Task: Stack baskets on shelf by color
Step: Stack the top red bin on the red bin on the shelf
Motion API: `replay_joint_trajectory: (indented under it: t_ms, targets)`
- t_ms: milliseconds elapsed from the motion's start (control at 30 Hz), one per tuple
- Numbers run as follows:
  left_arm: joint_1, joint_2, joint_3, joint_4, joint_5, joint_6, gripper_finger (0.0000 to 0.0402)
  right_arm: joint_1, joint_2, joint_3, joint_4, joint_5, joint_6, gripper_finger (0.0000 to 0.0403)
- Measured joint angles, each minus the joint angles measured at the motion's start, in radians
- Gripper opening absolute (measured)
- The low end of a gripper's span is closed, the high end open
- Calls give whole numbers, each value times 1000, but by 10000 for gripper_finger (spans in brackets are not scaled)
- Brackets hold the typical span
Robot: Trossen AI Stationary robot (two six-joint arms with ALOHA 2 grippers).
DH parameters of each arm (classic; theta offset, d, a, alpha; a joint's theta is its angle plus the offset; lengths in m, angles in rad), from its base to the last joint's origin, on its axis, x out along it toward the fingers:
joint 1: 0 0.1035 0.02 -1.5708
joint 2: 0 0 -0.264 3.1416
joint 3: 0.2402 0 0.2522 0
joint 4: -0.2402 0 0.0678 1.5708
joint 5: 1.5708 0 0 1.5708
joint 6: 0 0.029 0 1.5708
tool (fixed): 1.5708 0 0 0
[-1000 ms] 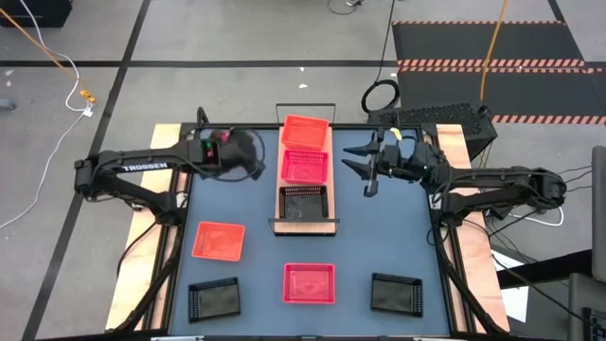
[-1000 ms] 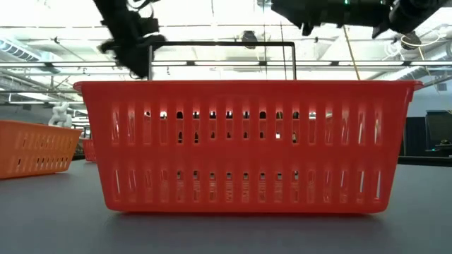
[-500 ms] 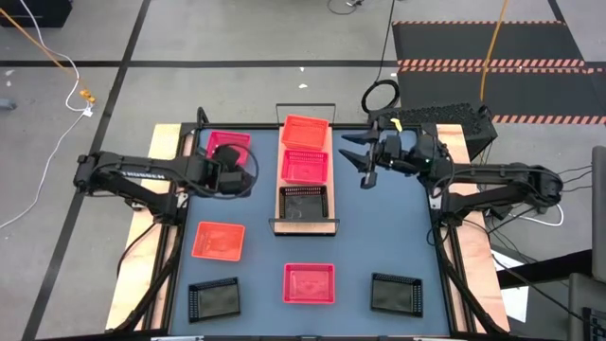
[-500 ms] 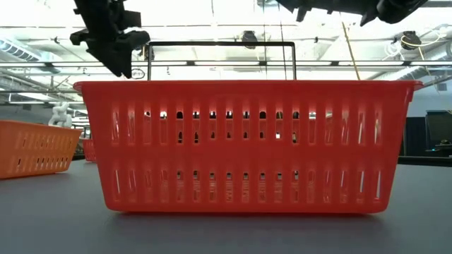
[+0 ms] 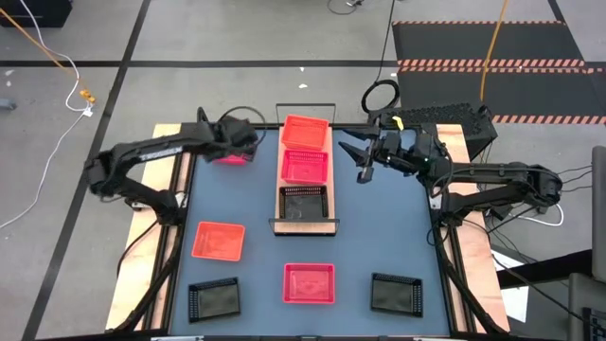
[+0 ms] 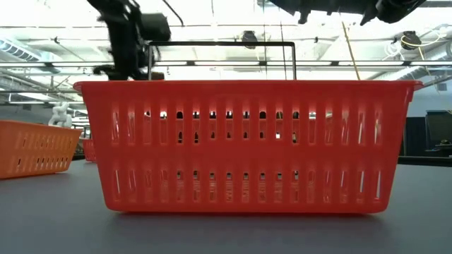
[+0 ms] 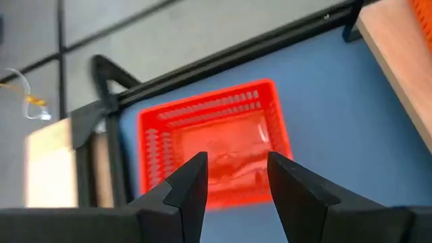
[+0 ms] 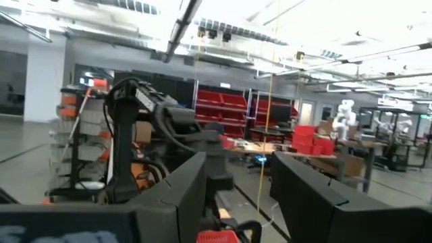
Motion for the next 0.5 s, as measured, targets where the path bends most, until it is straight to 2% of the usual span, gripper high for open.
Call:
replay_joint_trajectory:
  t_ms: [100, 200, 400, 500]
  targets:
    - [80, 90, -1, 106, 121, 116, 157, 0, 0, 0, -24, 6, -16, 160]
    - [123, 172, -1, 182, 195, 170, 156, 0, 0, 0, -46, 52, -45, 160]
    - [165, 267, -1, 188, 203, 187, 153, 0, 0, 0, -83, 218, -141, 160]
    - [168, 307, -1, 193, 209, 197, 131, 0, 0, 0, -85, 273, -166, 160]
